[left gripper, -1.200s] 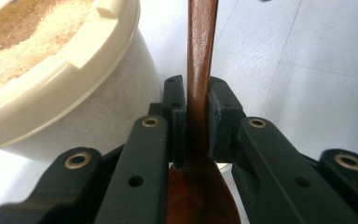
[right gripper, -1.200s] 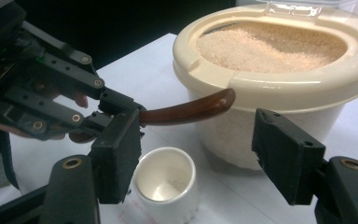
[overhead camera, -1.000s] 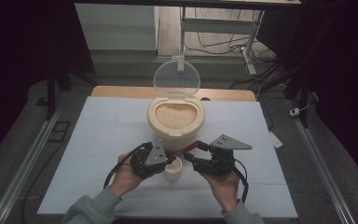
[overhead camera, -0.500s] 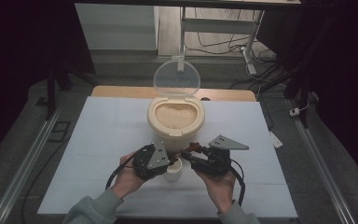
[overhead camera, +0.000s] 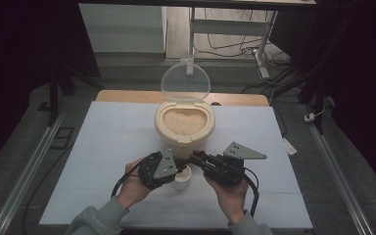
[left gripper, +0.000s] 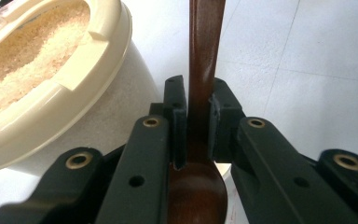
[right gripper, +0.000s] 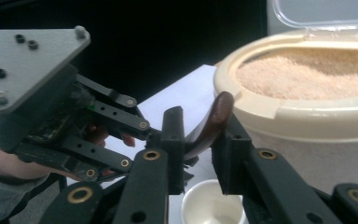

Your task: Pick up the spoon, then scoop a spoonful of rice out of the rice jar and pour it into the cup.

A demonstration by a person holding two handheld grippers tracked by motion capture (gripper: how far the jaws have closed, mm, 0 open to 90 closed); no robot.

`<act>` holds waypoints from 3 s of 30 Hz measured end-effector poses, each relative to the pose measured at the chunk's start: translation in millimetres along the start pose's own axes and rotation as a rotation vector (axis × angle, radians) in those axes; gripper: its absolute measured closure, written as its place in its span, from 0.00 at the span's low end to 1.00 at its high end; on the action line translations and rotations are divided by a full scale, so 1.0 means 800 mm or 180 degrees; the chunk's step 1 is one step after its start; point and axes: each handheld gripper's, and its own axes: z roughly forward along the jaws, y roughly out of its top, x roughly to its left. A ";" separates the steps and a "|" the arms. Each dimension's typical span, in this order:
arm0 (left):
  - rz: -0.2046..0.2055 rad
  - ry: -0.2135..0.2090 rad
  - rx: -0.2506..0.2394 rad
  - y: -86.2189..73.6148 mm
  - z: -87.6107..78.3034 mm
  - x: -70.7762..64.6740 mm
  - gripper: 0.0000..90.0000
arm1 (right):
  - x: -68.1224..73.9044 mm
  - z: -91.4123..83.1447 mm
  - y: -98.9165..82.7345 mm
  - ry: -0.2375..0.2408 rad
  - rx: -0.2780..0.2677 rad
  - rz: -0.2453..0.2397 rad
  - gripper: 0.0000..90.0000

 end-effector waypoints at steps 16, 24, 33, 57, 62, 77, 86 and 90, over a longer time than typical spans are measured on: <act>-0.0059 -0.0047 -0.0081 0.001 -0.003 -0.001 0.87 | -0.007 -0.003 -0.003 0.0301 -0.0184 0.0085 0.93; -0.0307 -0.0061 -0.0223 -0.002 -0.011 0.006 0.60 | -0.009 -0.010 0.000 0.0348 -0.0338 0.0084 0.93; -0.0739 -0.0054 -0.0360 -0.027 -0.041 0.014 0.36 | -0.014 -0.022 0.006 0.0330 -0.0467 0.0067 0.93; -0.1506 0.0209 -0.0066 -0.154 -0.088 0.035 0.24 | -0.036 -0.059 0.020 0.0147 -0.0697 -0.0066 0.93; -0.1660 0.0227 -0.0012 -0.179 -0.097 0.034 0.23 | -0.041 -0.069 0.024 0.0091 -0.0777 -0.0068 0.93; -0.1913 0.0159 0.0099 -0.210 -0.097 0.036 0.18 | -0.055 -0.085 0.029 -0.0048 -0.0858 -0.0086 0.93; -0.1907 0.0143 0.0122 -0.209 -0.095 0.037 0.18 | -0.056 -0.092 0.035 -0.0062 -0.0949 -0.0088 0.93; -0.1907 0.0124 0.0134 -0.207 -0.093 0.038 0.17 | -0.058 -0.092 0.043 -0.0058 -0.1032 -0.0067 0.93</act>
